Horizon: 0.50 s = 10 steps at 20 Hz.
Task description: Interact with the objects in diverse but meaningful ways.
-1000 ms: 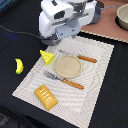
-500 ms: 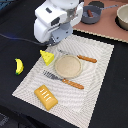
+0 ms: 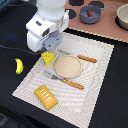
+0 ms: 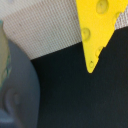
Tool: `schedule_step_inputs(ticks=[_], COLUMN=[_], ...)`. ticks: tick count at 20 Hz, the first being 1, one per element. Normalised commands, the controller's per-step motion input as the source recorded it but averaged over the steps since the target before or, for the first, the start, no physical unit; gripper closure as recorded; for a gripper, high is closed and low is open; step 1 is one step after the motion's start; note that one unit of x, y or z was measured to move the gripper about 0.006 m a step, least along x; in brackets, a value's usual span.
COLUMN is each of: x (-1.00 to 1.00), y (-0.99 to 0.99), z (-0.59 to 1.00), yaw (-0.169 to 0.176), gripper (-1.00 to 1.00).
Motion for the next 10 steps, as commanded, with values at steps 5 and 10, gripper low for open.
schedule_step_inputs(ticks=[5, 10], x=[-0.23, -0.19], y=[-0.19, -0.07], z=[-0.05, -0.21], yaw=[-0.031, -0.018], gripper=[-1.0, -1.0])
